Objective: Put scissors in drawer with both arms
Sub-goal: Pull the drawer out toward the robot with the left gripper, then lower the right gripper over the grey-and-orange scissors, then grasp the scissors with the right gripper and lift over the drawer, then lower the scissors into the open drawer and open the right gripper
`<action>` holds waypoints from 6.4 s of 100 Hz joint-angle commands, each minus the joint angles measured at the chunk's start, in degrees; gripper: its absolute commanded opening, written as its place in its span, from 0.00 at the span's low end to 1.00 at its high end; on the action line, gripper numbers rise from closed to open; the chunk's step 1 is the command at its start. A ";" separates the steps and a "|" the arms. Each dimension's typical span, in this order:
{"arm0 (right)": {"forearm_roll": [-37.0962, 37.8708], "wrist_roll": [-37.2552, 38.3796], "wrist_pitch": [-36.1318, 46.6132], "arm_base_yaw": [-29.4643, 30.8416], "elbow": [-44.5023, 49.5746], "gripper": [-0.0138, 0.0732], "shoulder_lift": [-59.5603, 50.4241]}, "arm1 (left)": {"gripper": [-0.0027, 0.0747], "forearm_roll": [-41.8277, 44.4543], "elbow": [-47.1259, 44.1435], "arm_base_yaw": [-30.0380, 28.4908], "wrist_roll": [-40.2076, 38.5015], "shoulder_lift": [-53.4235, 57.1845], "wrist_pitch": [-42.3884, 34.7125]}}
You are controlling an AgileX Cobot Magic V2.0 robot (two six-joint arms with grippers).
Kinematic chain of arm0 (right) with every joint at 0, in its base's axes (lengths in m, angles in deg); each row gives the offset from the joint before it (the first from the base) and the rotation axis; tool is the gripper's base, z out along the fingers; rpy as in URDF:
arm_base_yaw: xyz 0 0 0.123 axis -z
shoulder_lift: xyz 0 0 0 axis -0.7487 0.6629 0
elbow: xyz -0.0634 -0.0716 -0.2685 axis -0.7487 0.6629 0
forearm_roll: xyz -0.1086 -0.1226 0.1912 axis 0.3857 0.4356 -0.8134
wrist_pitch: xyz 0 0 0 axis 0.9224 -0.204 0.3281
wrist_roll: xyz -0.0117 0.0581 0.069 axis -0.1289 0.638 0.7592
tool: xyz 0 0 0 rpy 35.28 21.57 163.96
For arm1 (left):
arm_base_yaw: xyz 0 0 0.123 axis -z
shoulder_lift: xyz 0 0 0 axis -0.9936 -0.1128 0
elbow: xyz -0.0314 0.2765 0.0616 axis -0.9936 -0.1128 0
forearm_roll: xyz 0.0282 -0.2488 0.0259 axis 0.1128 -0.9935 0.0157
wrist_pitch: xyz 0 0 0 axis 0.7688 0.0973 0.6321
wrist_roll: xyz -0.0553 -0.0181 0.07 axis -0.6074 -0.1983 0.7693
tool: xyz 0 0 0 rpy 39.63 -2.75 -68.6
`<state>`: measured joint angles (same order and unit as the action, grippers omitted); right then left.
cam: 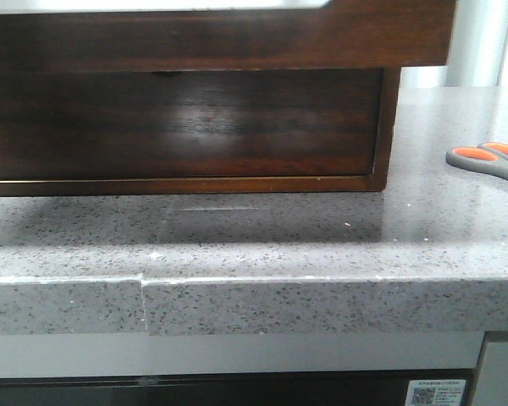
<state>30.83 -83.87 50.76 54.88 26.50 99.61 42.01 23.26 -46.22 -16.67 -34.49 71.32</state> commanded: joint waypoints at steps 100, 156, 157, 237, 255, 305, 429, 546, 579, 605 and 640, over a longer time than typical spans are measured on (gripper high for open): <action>-0.69 -0.18 3.32 0.01 -2.05 0.11 0.86 | 0.44 -13.08 1.85 0.67 -1.59 3.25 -14.23; 0.88 -2.00 -11.12 -4.37 -21.56 0.40 21.46 | 0.44 -28.07 1.85 0.67 -1.59 18.97 -9.37; 0.88 -2.00 -11.56 -4.52 -21.94 0.42 22.46 | 0.44 -28.07 1.85 0.67 -1.59 18.97 -9.37; 0.05 -2.00 -37.60 -5.14 -53.31 0.63 64.38 | 0.44 -28.07 1.85 0.67 -1.59 18.97 -8.29; -0.70 -2.00 -39.77 -6.28 -55.16 0.63 67.24 | 0.44 -28.07 1.85 0.67 -1.59 18.97 -8.26; 1.86 -2.00 -39.26 -8.56 -55.27 0.63 68.82 | 0.44 -28.16 1.85 0.67 -1.59 18.97 -8.17; 1.86 -2.00 -43.12 -8.56 -55.30 0.08 66.20 | 0.44 -28.71 1.85 0.67 -1.86 18.97 -5.60; -15.76 -44.19 -29.36 -37.72 -72.82 0.08 47.46 | 0.44 -30.42 1.85 0.67 -1.86 18.97 -5.60; -2.01 -44.19 -28.56 -47.40 -72.82 0.08 57.78 | 0.44 -30.42 1.85 0.67 -1.86 18.97 -5.23; 0.66 -44.19 -27.63 -48.84 -72.82 0.08 62.97 | 0.44 -30.42 1.25 0.67 -1.86 18.97 -5.13; 1.68 -44.08 -27.75 -48.84 -72.82 0.08 65.54 | 0.44 -30.42 0.13 0.67 -1.86 18.97 -5.24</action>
<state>32.46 -127.89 20.26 6.04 -44.55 166.74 13.36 21.90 -46.10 -17.72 -15.02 68.19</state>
